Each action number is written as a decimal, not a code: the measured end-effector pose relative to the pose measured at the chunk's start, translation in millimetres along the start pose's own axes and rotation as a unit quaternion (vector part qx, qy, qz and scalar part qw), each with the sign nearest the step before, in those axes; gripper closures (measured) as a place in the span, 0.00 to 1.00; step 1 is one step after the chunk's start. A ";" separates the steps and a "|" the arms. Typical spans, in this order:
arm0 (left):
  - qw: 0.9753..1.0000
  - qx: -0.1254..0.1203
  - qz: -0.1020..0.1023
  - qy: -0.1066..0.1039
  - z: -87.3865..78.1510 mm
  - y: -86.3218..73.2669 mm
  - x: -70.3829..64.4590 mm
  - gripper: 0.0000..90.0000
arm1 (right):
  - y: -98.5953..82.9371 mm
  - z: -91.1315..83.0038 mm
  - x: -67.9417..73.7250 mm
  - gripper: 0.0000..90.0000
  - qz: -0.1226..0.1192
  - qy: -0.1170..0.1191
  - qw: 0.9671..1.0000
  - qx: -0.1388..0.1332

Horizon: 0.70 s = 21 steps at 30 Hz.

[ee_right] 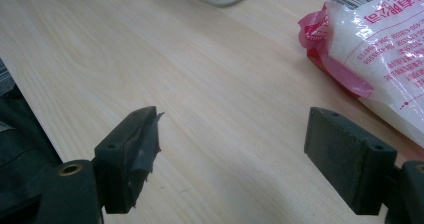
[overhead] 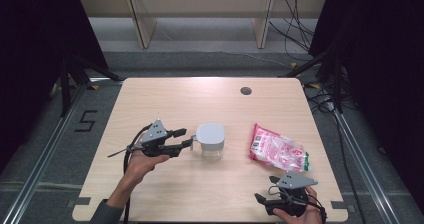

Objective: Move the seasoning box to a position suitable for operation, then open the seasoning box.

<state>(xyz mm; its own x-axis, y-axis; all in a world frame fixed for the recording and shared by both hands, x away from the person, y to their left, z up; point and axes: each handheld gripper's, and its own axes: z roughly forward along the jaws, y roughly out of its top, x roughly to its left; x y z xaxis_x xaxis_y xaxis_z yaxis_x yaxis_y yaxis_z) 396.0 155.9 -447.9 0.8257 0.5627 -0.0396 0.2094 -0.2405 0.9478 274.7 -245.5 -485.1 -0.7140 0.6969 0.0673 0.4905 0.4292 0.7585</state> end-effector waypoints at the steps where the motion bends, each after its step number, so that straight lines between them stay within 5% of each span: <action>1: 1.000 -0.002 -0.001 -0.001 -0.4 1.6 -0.7 0.62 | 0.1 -0.5 0.5 0.25 0.001 -0.005 1.000 -0.001; 6: 1.000 -0.008 0.017 -0.002 -1.3 8.6 -2.3 0.82 | 0.6 0.0 0.7 0.25 -0.002 -0.007 1.000 -0.002; 8: 1.000 -0.006 0.023 0.017 -1.1 11.9 -3.6 0.88 | 0.8 0.1 0.6 0.25 0.001 -0.007 1.000 -0.003; 11: 1.000 -0.018 0.013 0.010 2.6 18.0 -4.6 0.97 | 0.8 -0.5 0.2 0.25 0.004 -0.011 1.000 -0.002; 17: 0.999 -0.011 0.042 0.003 11.2 26.5 -10.0 0.99 | 2.0 0.9 0.9 0.25 0.000 -0.012 1.000 -0.002; 18: 0.999 -0.011 0.030 0.001 14.2 26.8 -11.8 0.99 | 2.3 1.2 0.8 0.25 -0.006 -0.008 1.000 -0.004; 21: 0.999 -0.007 0.040 -0.004 20.2 27.4 -11.0 0.99 | 2.1 0.0 0.9 0.25 -0.001 -0.015 1.000 -0.004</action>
<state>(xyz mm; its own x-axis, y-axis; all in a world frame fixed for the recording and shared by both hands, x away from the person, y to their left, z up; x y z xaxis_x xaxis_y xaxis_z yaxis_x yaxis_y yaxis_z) 403.2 127.1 -427.9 0.8436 0.5359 0.0333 0.1359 -0.2731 0.9523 275.1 -244.0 -483.4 -0.6989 0.7137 0.0465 0.4856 0.4257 0.7635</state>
